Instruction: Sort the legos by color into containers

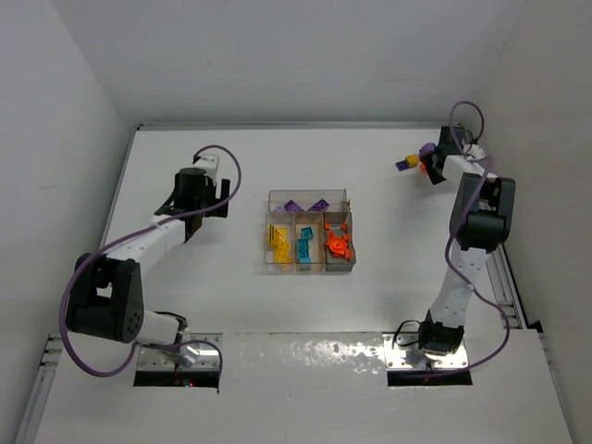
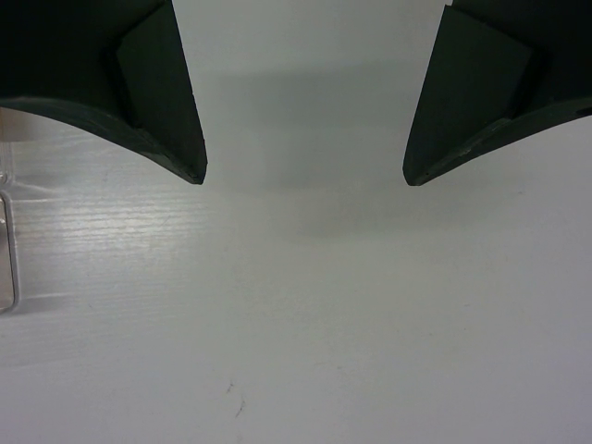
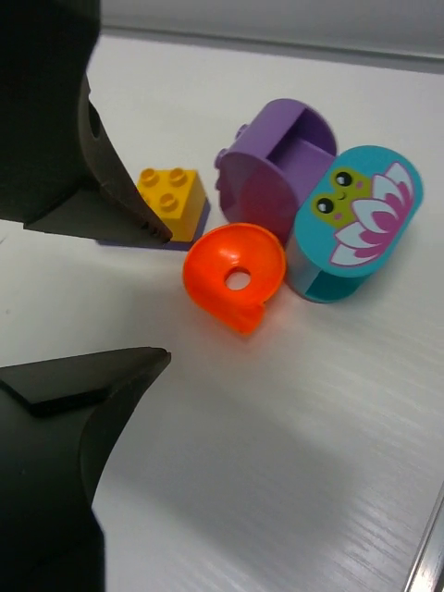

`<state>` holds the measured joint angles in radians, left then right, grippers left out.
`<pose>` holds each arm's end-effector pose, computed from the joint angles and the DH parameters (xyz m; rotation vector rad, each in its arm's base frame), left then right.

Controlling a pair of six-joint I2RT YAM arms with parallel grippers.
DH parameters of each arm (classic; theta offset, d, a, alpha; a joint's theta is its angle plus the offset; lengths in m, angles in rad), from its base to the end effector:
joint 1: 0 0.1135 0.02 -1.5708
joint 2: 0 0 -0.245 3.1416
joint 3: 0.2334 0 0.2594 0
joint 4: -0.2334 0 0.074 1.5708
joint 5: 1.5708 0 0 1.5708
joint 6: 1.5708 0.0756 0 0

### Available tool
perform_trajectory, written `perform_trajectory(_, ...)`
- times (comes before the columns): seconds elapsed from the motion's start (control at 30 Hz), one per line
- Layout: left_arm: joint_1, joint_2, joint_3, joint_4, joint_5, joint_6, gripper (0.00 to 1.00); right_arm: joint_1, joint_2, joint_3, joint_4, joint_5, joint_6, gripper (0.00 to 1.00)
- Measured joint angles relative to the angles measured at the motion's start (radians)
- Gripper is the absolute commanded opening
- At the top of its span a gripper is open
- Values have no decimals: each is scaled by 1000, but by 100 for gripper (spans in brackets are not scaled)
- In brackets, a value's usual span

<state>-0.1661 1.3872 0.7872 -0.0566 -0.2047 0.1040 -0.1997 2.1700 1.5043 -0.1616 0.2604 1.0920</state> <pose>0.3326 -0.0402 0.1710 0.1874 2.2103 0.1936 0.4796 -0.1169 0.0989 1.5181 1.8138 0.1184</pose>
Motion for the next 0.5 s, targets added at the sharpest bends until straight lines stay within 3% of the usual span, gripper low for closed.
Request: perform_trajectory(0.5,0,40,26,-1,-14,5,86,0,69,1,84,64,186,42)
